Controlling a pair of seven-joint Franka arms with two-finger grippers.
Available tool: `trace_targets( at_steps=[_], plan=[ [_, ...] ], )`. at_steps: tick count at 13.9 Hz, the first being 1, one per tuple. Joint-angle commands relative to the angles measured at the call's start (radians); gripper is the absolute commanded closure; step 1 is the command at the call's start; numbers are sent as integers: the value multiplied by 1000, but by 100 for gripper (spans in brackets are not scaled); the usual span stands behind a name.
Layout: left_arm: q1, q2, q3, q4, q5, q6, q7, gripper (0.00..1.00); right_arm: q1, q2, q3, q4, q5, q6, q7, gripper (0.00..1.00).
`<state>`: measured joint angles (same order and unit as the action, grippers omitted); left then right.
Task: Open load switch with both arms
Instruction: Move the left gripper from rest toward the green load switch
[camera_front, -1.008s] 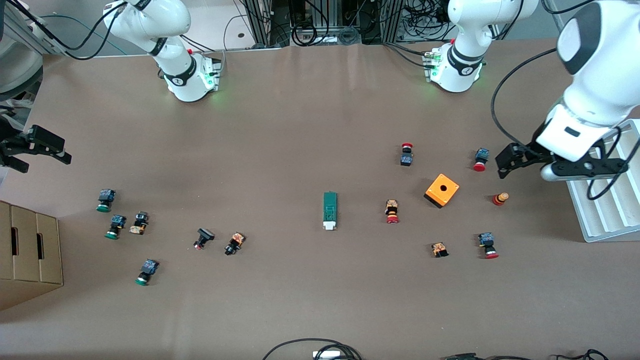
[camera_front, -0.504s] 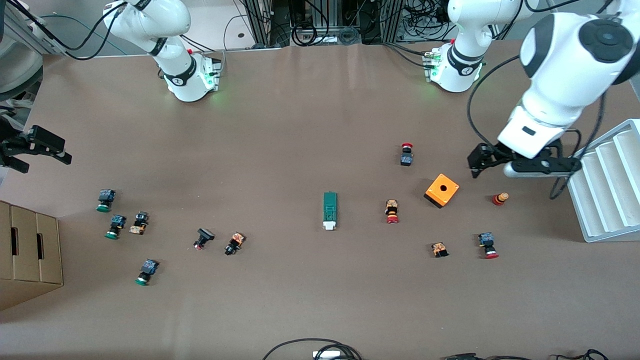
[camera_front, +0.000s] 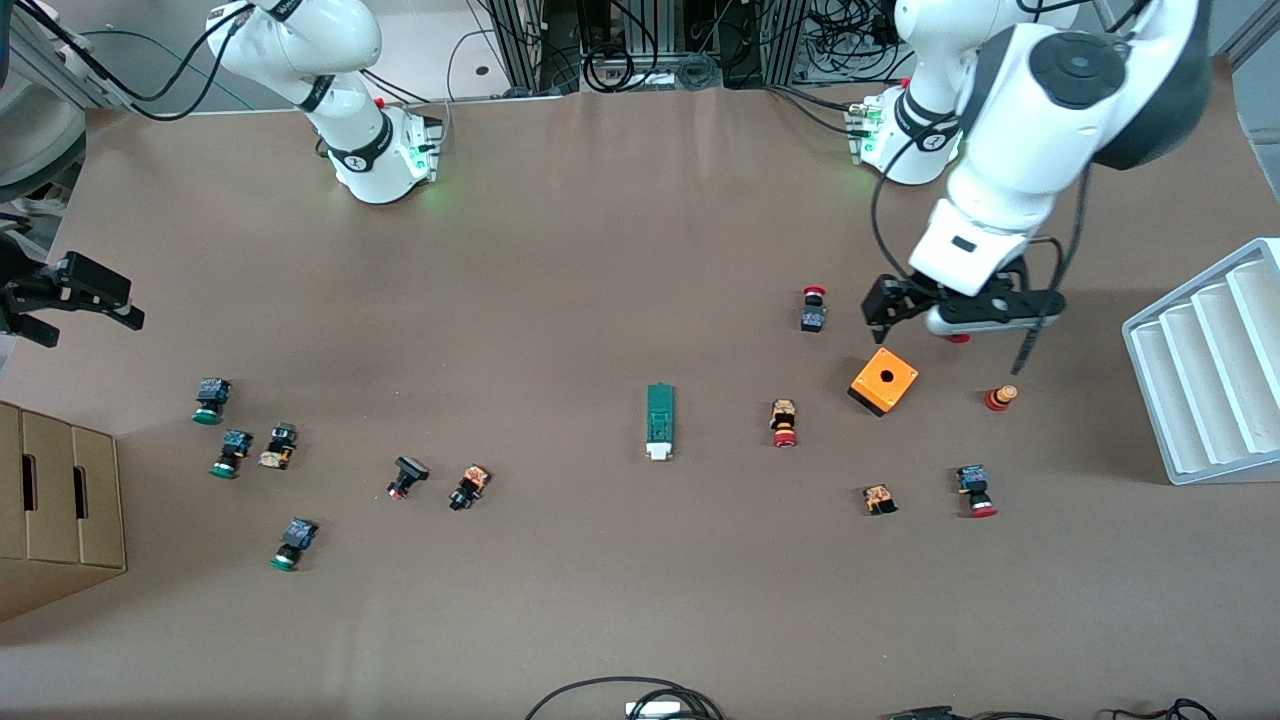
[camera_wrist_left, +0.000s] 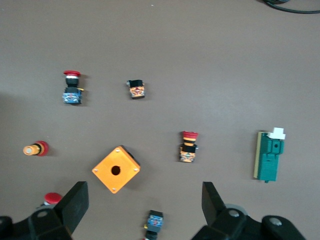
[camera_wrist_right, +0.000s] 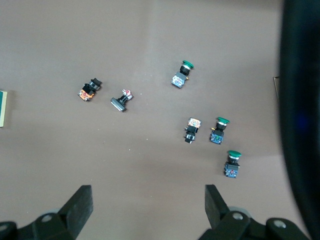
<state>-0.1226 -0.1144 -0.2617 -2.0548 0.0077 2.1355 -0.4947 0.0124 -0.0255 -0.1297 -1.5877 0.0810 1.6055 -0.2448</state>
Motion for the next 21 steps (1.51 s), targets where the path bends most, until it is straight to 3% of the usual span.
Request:
trace_targets(
  at_steps=[1,5,8,13,21],
  plan=[
    [-17,-30,-27,-48,11,58,-71,0,-6,-2,5,-3,-12,11,-13,0],
    [-26,-30,-109,-59,27,119,-122,0,-6,-2,5,-1,-12,13,-13,0],
    [-104,-30,-114,-51,208,119,-133,0,-6,-2,5,-3,-10,13,-13,0],
    [-244,-30,-114,-45,395,60,-359,0,-6,-1,5,-3,-12,13,-16,0],
    [-385,-30,-114,-41,429,-12,-626,0,-8,1,5,-1,-12,13,-22,0]
  ],
)
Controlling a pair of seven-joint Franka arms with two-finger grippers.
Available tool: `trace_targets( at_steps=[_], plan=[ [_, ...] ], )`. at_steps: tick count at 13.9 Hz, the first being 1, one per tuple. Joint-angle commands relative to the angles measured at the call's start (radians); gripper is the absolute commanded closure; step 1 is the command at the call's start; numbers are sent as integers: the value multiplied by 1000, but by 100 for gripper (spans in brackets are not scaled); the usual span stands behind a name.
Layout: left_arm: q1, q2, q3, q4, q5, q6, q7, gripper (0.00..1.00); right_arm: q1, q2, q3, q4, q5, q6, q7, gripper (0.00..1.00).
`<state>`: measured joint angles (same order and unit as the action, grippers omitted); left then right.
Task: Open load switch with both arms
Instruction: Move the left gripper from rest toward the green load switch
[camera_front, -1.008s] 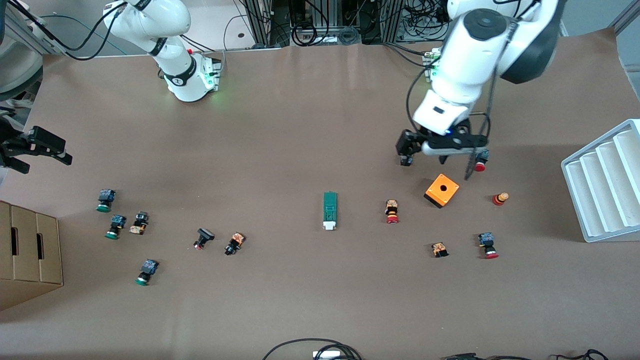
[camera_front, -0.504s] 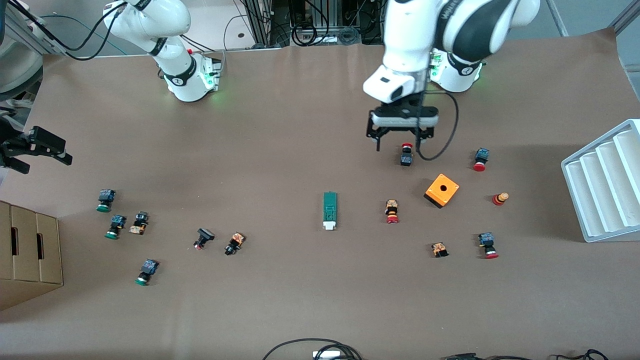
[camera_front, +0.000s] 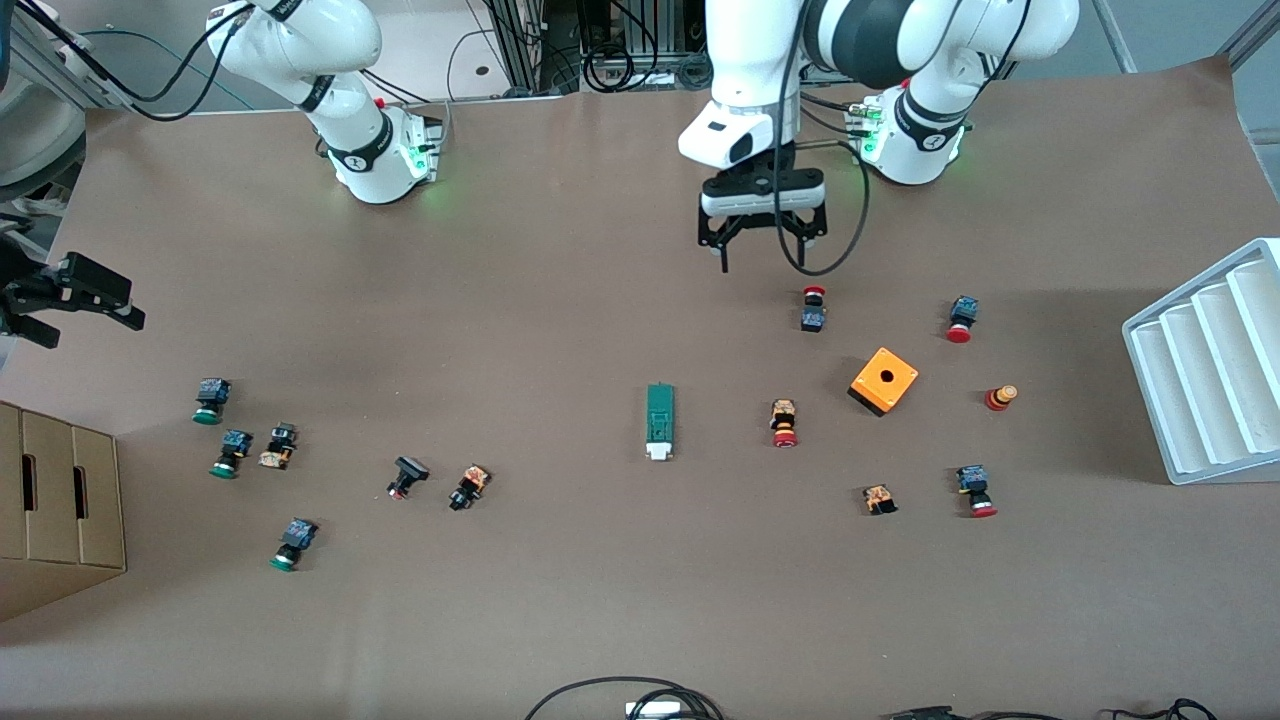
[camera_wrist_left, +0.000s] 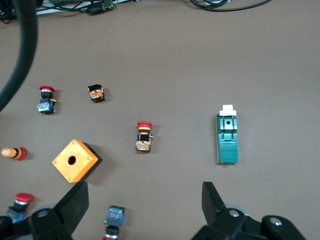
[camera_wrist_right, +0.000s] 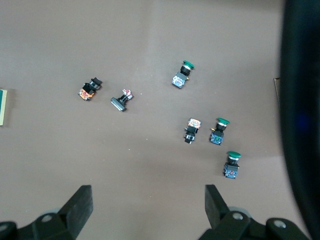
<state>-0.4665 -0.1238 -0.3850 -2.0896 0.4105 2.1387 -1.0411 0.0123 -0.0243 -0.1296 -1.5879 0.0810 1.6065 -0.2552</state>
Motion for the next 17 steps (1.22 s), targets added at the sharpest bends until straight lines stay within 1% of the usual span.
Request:
trace_targets(
  at_steps=[1,3,5,6,7,10,12,14,16,17],
  plan=[
    [-58,-19,9,-4,40,-19,-117,0,-8,0,5,-3,-12,12,-13,0],
    [-81,4,8,5,88,-42,-186,0,-8,0,5,-1,-12,12,-13,0],
    [-90,54,5,48,134,-54,-241,0,-6,0,5,-1,-12,12,-13,0],
    [-90,64,0,63,146,-57,-281,0,-6,0,5,-1,-12,12,-13,0],
    [-90,68,-2,68,148,-57,-310,0,-6,0,5,-1,-12,13,-13,0],
    [-90,81,-14,83,148,-66,-318,0,-6,0,5,-1,-12,12,-13,0],
    [-92,134,-21,132,148,-79,-342,0,-6,-2,5,-1,-10,12,-15,0],
    [-89,197,-23,183,149,-79,-411,0,-6,-6,5,-1,-10,6,-15,0],
    [-89,208,-20,191,149,-85,-454,0,-8,-8,5,0,-10,-2,-16,0],
    [-89,211,-21,195,149,-109,-462,0,-8,-12,4,0,-10,-8,-16,0]
  ],
)
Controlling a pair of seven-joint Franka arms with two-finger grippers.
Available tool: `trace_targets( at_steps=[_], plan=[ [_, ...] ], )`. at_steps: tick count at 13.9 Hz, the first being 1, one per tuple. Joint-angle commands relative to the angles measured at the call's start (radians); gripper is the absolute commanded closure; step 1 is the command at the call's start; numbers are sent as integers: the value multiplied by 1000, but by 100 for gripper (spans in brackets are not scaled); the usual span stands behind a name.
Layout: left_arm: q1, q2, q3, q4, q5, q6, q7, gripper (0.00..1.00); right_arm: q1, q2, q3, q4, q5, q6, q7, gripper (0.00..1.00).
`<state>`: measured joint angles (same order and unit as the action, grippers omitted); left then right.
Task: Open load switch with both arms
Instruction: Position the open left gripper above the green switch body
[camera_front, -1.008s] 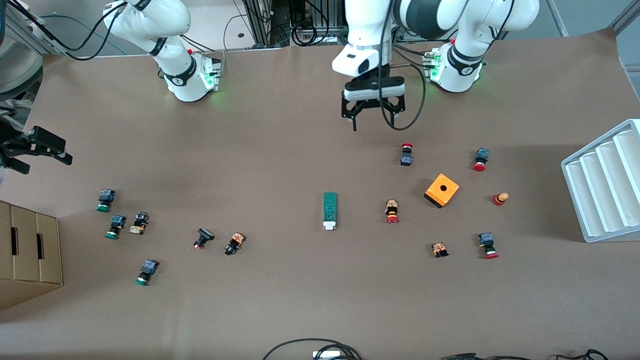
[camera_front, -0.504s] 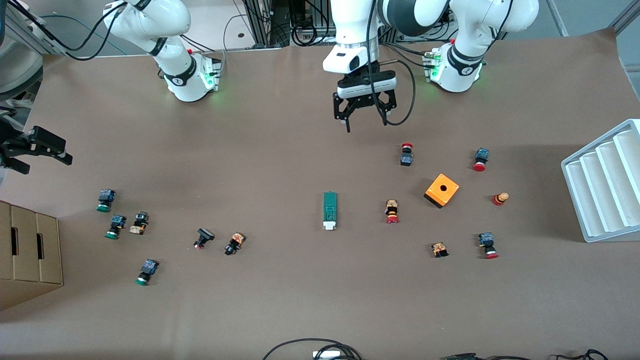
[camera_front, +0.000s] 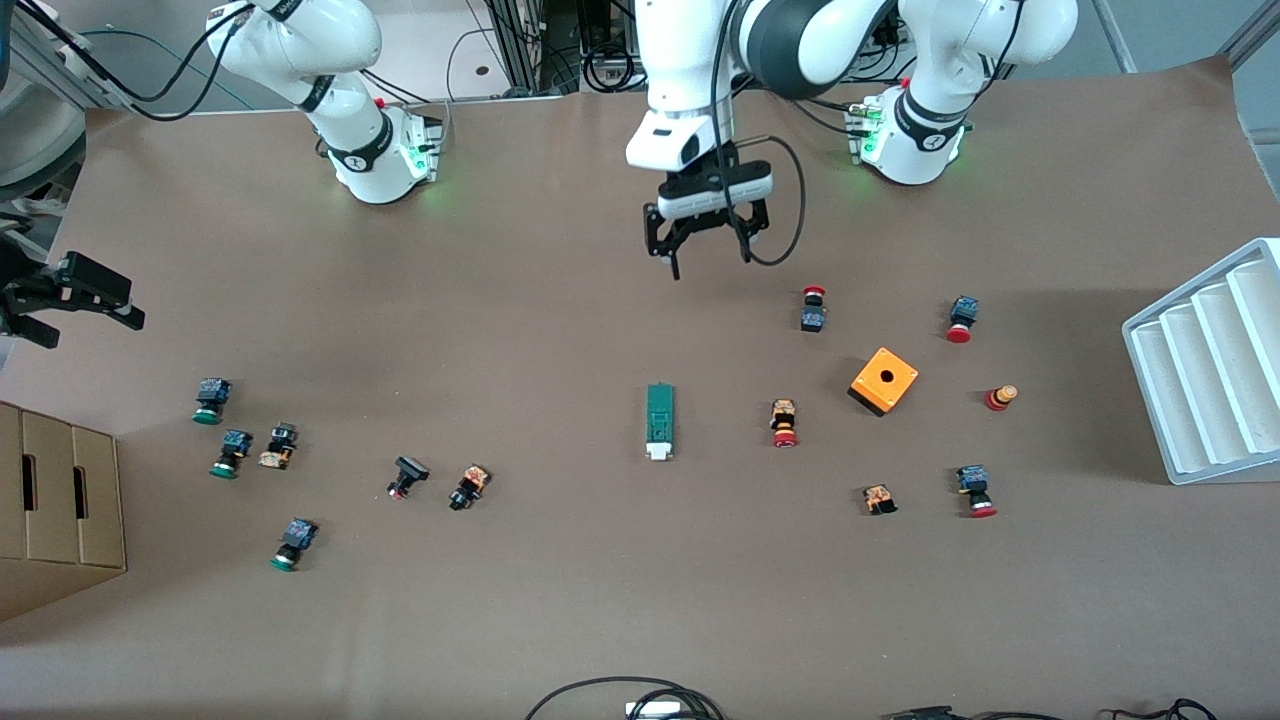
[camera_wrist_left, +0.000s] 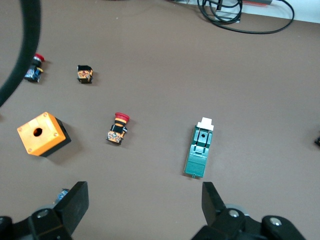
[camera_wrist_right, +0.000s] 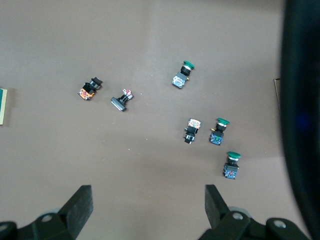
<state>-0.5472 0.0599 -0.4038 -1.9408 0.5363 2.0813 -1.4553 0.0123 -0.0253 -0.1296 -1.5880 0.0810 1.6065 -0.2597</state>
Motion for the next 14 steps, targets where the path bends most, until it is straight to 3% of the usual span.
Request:
trace_targets(
  at_steps=[1,5,9,14],
  plan=[
    [-8,29,-3,45,25,-62,-48,0,-8,-13,4,0,-10,-13,-6,0],
    [-37,60,-3,43,94,-63,-50,0,-9,1,4,2,-4,33,0,0],
    [-98,129,-1,49,292,-61,-77,0,-6,1,7,0,-6,33,2,0],
    [-138,198,-3,94,430,-63,-141,0,-6,8,8,0,-10,47,0,0]
  ],
)
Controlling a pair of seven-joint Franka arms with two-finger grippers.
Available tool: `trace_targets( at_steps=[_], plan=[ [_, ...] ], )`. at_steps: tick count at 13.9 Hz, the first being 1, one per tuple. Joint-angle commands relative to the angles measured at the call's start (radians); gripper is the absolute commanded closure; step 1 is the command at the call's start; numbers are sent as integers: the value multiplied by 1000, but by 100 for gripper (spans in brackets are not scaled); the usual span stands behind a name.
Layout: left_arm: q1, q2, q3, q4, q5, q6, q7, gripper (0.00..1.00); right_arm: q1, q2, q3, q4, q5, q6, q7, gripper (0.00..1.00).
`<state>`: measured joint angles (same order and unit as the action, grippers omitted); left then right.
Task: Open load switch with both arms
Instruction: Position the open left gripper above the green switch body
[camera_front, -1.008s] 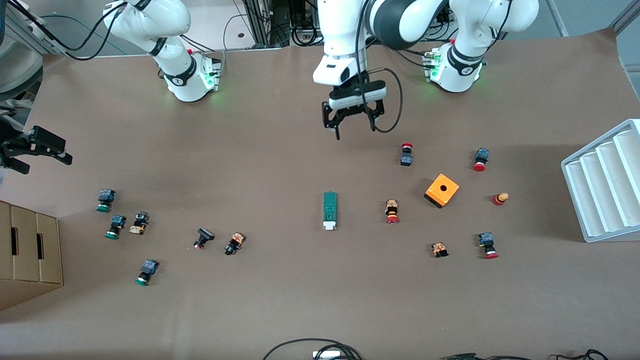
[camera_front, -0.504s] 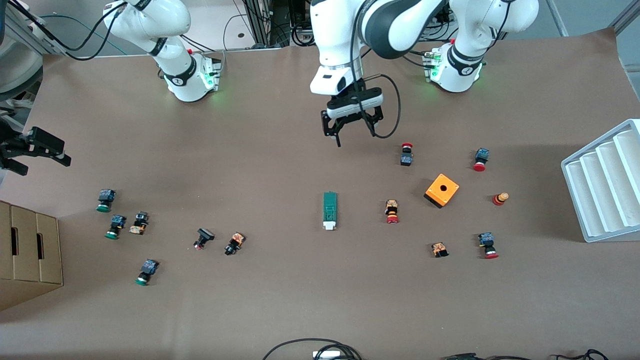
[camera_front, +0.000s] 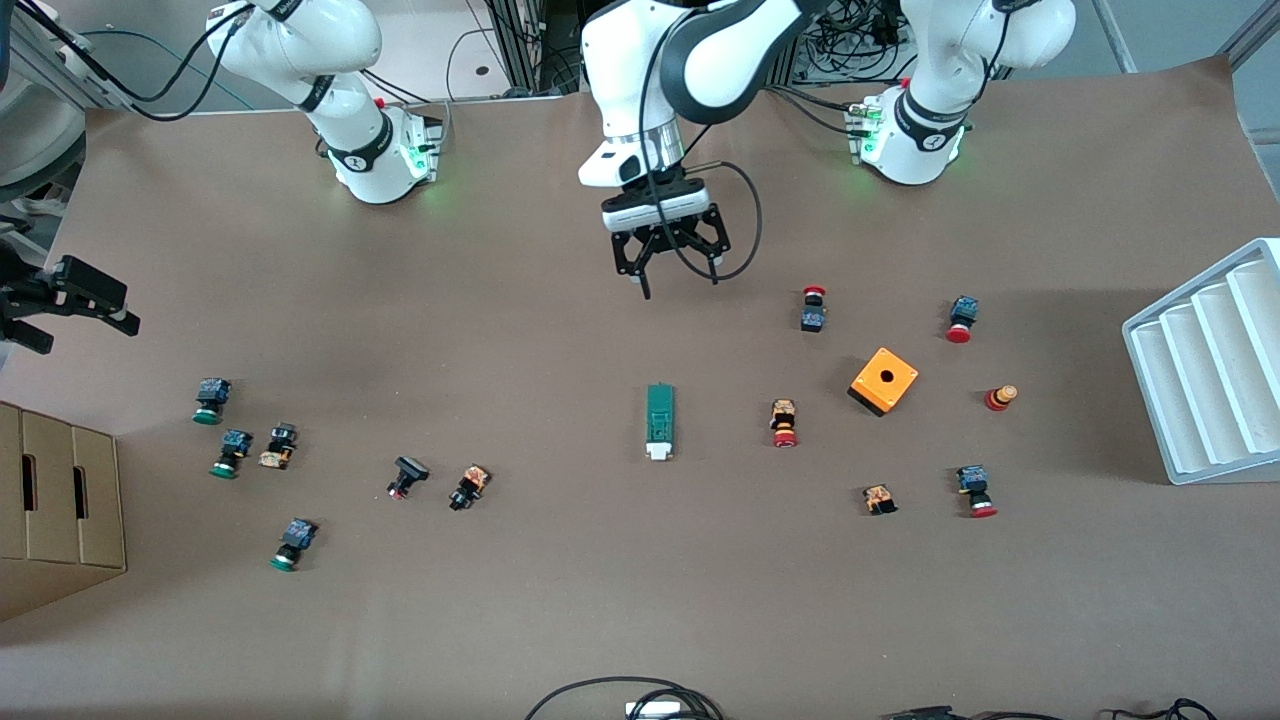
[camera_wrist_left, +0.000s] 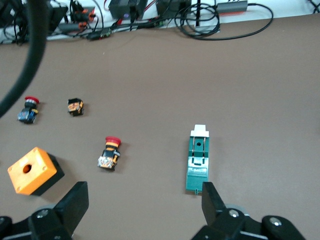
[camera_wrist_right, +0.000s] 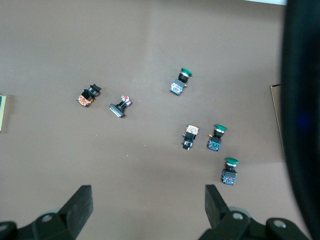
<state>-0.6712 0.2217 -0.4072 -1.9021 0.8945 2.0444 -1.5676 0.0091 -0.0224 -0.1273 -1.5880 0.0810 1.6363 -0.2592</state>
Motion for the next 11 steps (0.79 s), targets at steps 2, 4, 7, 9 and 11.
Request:
trace_targets(
  at_steps=[2,4,7,9,11],
  plan=[
    [-18,79,-7,103,145,-26,-122,0,-3,6,5,0,-12,17,0,0],
    [-18,88,-9,104,202,-24,-193,0,-3,9,5,0,-13,19,0,0],
    [-74,97,-1,100,218,-26,-193,0,-3,10,6,0,-13,27,0,0],
    [-85,96,-1,78,218,-50,-201,0,-3,12,5,0,-13,27,0,0],
    [-87,99,-1,78,219,-58,-200,0,-3,12,6,0,-13,25,2,0]
  ],
)
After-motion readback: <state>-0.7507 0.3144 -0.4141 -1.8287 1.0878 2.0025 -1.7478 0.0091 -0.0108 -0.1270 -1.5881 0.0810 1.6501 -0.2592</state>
